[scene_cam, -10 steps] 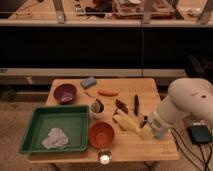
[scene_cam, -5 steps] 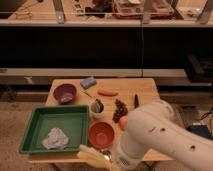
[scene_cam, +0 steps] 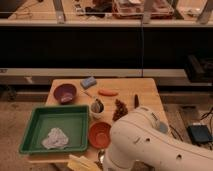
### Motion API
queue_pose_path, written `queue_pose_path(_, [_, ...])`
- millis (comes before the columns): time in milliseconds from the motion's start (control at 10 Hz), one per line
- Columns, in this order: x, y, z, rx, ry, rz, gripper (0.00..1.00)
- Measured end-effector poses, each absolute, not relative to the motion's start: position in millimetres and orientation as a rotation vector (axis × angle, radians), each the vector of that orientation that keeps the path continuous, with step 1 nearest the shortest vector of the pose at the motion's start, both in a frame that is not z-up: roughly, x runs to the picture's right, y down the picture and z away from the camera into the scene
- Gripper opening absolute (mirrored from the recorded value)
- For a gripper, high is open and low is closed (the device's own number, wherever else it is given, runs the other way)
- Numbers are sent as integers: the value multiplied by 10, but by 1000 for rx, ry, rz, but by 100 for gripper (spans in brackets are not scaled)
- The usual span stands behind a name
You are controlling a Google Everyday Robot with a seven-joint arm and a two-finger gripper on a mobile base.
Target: Place banana in tray
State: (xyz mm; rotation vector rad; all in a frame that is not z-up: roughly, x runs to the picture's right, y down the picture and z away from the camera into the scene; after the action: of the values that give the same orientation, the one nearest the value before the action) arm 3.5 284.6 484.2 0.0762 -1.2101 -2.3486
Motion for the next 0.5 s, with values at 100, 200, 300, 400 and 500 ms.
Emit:
queue_pose_path(100, [33,2845,4842,77,-1210,-2349,6])
queue_pose_path(200, [37,2843,4846,78,-1210,-2347,6])
queue_pose_path(300, [39,2840,4854,83,-1211,-2343,6])
queue_pose_path(400, [30,2822,4900,124,-1210,-2348,6])
queue_pose_path(500, [18,2764,4987,165,-1199,-2348,6])
